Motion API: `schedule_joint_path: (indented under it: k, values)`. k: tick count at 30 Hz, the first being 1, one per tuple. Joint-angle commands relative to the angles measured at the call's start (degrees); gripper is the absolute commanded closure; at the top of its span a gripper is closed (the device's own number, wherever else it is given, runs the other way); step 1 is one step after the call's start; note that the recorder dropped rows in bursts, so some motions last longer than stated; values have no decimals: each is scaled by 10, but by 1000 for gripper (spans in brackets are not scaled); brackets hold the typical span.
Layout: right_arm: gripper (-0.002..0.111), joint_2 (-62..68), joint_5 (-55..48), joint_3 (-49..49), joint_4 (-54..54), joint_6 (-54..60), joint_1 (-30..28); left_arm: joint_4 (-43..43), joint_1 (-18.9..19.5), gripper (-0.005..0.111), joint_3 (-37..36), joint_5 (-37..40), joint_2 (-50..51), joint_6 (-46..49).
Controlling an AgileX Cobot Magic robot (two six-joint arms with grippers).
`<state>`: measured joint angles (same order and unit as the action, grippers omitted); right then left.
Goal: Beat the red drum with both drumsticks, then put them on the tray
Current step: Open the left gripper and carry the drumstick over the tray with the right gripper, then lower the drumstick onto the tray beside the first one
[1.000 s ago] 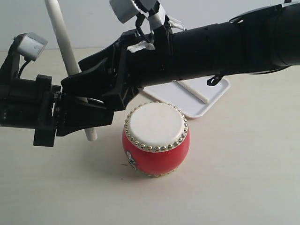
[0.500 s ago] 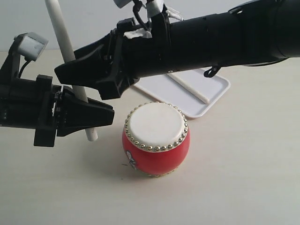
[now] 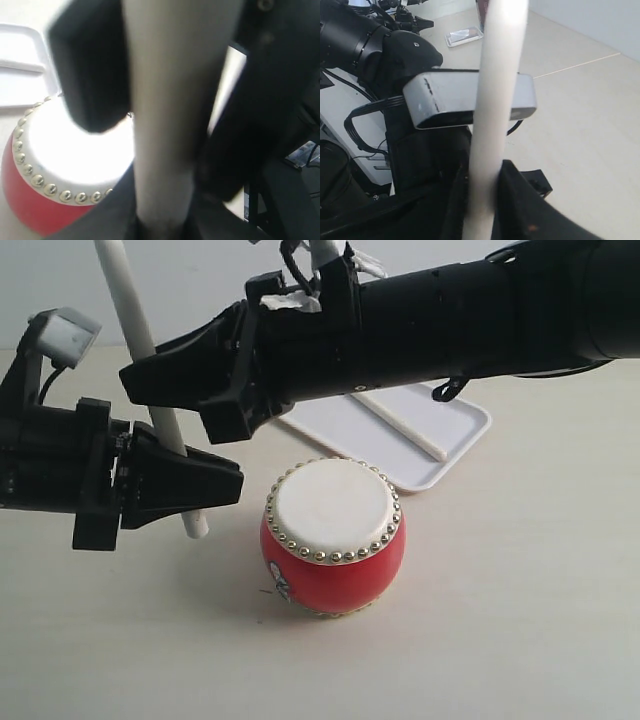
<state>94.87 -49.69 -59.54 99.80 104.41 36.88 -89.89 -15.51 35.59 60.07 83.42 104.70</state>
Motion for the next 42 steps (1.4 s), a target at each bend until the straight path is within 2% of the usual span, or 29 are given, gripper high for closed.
schedule_joint_path:
  k: [1,3,5,7,11,13,14,20,23,25,27,28,29,30,32,34,35,37,42]
  values:
    - [107,5,-12,-4,1,8,1,-5,2,107,-1,6,0,-1]
    - [108,5,-20,-4,1,8,1,-5,2,106,-1,6,0,-1]
    - [108,5,-23,-4,1,8,1,-5,2,100,-1,6,0,-1]
    - [108,5,-21,-4,1,8,1,-7,2,85,-1,6,0,0]
    - [108,5,-11,-4,1,7,1,-11,2,43,-1,7,-1,0]
    - [108,5,9,-4,1,7,0,-17,2,31,-1,8,-1,-3]
    - [108,4,27,-4,1,9,-3,-19,2,30,-1,8,-1,-3]
    - [108,4,87,-45,0,-10,-49,-18,2,34,-1,8,-3,-3]
    - [108,4,109,-78,-57,-77,-81,-18,2,37,-1,8,-3,-3]
    - [108,4,121,-109,-134,-145,-105,-14,2,42,-1,8,-3,-3]
    - [108,4,133,-143,-233,-235,-128,-6,2,54,-1,8,-3,-3]
    - [108,5,149,-176,-325,-320,-147,2,2,69,-1,8,-3,-3]
    - [108,8,149,-193,-379,-372,-157,3,2,76,-1,8,-3,-3]
    - [108,19,147,-224,-497,-481,-171,6,2,95,-1,8,-3,-3]
    - [108,53,106,-274,-658,-621,-182,8,2,106,-1,8,-3,11]
    - [108,103,38,-334,-797,-722,-182,4,5,107,-1,6,-3,16]
    - [108,132,0,-363,-829,-747,-182,1,9,107,-1,1,-3,16]
    - [108,192,-63,-419,-862,-752,-182,0,16,107,-1,-4,-3,16]
    - [108,330,-122,-555,-951,-813,-182,3,18,107,-1,-4,-3,16]
